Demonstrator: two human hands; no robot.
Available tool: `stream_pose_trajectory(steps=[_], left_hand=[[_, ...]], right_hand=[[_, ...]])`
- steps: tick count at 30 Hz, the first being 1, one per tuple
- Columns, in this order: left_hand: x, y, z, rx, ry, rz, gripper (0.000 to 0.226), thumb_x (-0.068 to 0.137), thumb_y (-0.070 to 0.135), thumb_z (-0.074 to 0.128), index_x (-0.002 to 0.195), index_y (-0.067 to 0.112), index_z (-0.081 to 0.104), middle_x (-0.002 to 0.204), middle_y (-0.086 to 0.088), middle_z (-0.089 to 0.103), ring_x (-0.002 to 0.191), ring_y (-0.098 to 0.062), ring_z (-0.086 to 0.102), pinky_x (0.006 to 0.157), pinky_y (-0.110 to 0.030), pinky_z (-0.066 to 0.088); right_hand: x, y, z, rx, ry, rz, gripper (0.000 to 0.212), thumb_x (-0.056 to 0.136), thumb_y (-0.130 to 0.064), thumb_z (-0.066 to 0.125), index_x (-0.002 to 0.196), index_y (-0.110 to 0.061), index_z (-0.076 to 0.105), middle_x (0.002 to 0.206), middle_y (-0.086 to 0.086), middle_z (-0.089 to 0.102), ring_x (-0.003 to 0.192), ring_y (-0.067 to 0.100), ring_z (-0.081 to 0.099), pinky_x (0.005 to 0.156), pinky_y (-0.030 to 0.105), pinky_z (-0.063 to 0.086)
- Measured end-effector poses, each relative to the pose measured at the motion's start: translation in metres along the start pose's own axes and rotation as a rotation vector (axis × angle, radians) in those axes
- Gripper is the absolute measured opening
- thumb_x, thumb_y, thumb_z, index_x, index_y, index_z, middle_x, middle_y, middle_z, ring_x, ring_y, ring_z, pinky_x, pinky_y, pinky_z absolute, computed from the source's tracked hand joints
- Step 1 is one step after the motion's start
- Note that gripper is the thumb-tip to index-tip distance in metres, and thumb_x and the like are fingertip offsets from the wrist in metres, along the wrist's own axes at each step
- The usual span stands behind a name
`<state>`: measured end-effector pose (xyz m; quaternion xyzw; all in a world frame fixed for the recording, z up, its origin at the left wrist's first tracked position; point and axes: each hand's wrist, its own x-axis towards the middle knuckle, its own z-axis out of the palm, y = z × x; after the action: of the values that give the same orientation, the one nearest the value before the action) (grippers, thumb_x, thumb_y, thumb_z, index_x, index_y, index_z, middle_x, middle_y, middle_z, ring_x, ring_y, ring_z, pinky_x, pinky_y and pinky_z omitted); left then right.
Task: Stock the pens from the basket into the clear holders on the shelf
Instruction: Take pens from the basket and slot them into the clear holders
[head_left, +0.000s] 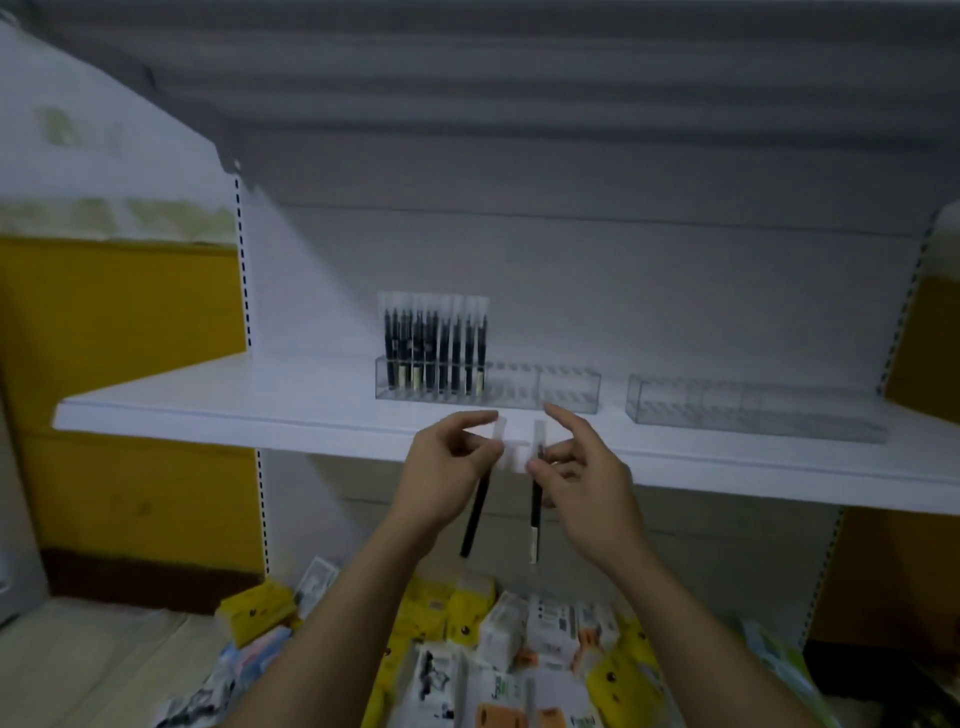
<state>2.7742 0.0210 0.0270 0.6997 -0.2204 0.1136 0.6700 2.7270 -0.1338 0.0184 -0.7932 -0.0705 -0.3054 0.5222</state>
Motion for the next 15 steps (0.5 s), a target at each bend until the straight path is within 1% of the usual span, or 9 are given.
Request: stream_pose_trajectory(steps=[2,4,6,7,9,10,12,15], left_hand=[[0.009,0.013,-0.004,0.014,-0.031,0.046,0.029,0.089,0.019,0.067,0.115,0.032,0.065,0.084,-0.008,0.069,0.072,-0.013,0.064,0.068,-0.027,0.053],[0.019,0.024,-0.006,0.047,-0.056,0.089,0.028,0.089,0.019,0.067,0.112,0.035,0.065,0.09,-0.005,0.07,0.08,-0.015,0.068,0.073,-0.031,0.058],[0.029,0.035,-0.007,0.035,-0.053,0.105,0.028,0.088,0.016,0.068,0.11,0.032,0.065,0.094,-0.007,0.068,0.084,-0.02,0.069,0.072,-0.037,0.06],[0.035,0.039,-0.008,0.042,-0.055,0.119,0.029,0.088,0.014,0.067,0.112,0.03,0.065,0.094,-0.008,0.067,0.084,-0.021,0.069,0.071,-0.036,0.061],[0.046,0.047,-0.01,0.088,-0.064,0.144,0.031,0.089,0.013,0.066,0.116,0.027,0.063,0.094,-0.007,0.067,0.084,-0.02,0.069,0.067,-0.031,0.06],[0.052,0.051,-0.011,0.105,-0.062,0.152,0.031,0.088,0.012,0.066,0.116,0.026,0.063,0.094,-0.005,0.067,0.084,-0.019,0.069,0.066,-0.028,0.06],[0.066,0.059,-0.014,0.144,-0.048,0.178,0.029,0.087,0.013,0.068,0.113,0.026,0.063,0.093,-0.002,0.067,0.082,-0.017,0.068,0.066,-0.029,0.06],[0.087,0.07,-0.019,0.231,-0.003,0.23,0.026,0.085,0.014,0.07,0.107,0.024,0.061,0.096,0.0,0.067,0.082,-0.015,0.068,0.069,-0.032,0.061]], right_hand=[[0.011,-0.012,-0.002,-0.022,-0.002,-0.028,0.045,0.088,-0.015,0.068,0.122,-0.041,0.055,0.084,-0.005,0.06,0.074,0.012,0.064,0.072,0.036,0.059],[0.024,-0.021,-0.003,-0.06,-0.003,-0.053,0.043,0.088,-0.016,0.068,0.123,-0.039,0.056,0.09,-0.011,0.06,0.073,0.008,0.065,0.069,0.03,0.059],[0.037,-0.029,-0.003,-0.055,0.005,-0.076,0.046,0.09,-0.014,0.066,0.127,-0.036,0.053,0.095,-0.013,0.058,0.073,0.007,0.065,0.064,0.023,0.058],[0.044,-0.032,-0.003,-0.034,0.008,-0.083,0.046,0.09,-0.013,0.066,0.128,-0.036,0.051,0.097,-0.011,0.058,0.074,0.009,0.066,0.064,0.024,0.058],[0.058,-0.037,-0.003,0.0,0.003,-0.096,0.043,0.089,-0.013,0.066,0.124,-0.035,0.052,0.098,-0.005,0.059,0.075,0.013,0.068,0.066,0.032,0.06],[0.065,-0.039,-0.002,0.012,-0.004,-0.105,0.04,0.089,-0.013,0.066,0.121,-0.034,0.054,0.099,-0.003,0.06,0.075,0.016,0.068,0.067,0.037,0.06],[0.08,-0.041,0.0,0.037,-0.008,-0.123,0.038,0.088,-0.012,0.067,0.117,-0.033,0.056,0.098,-0.001,0.061,0.074,0.021,0.069,0.069,0.045,0.059],[0.103,-0.043,0.004,0.033,0.021,-0.159,0.04,0.088,-0.01,0.066,0.116,-0.035,0.055,0.097,-0.004,0.061,0.072,0.019,0.07,0.068,0.047,0.059]])
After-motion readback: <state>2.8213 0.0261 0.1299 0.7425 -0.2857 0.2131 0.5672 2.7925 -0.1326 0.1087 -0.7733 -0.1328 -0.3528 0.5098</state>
